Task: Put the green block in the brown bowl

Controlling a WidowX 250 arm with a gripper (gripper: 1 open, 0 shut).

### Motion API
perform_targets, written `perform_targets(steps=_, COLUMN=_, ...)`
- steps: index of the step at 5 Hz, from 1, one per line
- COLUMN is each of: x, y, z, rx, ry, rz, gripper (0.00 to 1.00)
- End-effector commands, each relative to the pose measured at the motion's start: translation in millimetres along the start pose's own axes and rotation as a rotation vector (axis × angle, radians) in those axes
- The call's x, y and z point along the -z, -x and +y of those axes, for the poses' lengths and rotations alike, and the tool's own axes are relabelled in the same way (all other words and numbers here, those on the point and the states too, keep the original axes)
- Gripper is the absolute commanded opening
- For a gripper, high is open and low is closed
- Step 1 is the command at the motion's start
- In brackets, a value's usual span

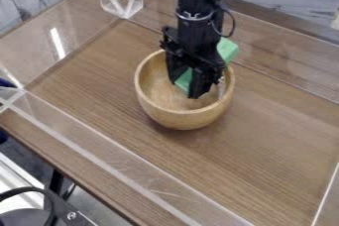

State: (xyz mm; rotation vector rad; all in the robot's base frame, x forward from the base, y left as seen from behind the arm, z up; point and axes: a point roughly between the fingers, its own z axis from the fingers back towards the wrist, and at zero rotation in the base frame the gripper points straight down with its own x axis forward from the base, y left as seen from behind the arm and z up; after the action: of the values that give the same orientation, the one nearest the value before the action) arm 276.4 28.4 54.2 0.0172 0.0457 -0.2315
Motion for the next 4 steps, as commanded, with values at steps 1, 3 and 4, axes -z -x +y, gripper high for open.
perform_targets(steps=1, x=-6.3, y=-6.1, z=7.1, rx=-0.013, ry=-0.013, rz=-0.032, gripper=0.00)
perform_targets(steps=3, x=-3.4, y=-7.9, z=9.2, rx=-0.022, ry=-0.007, rz=-0.025, gripper=0.00)
perform_targets(steps=4, x=-2.9, y=-8.5, z=9.7, rx=-0.026, ry=-0.003, rz=-0.022, gripper=0.00)
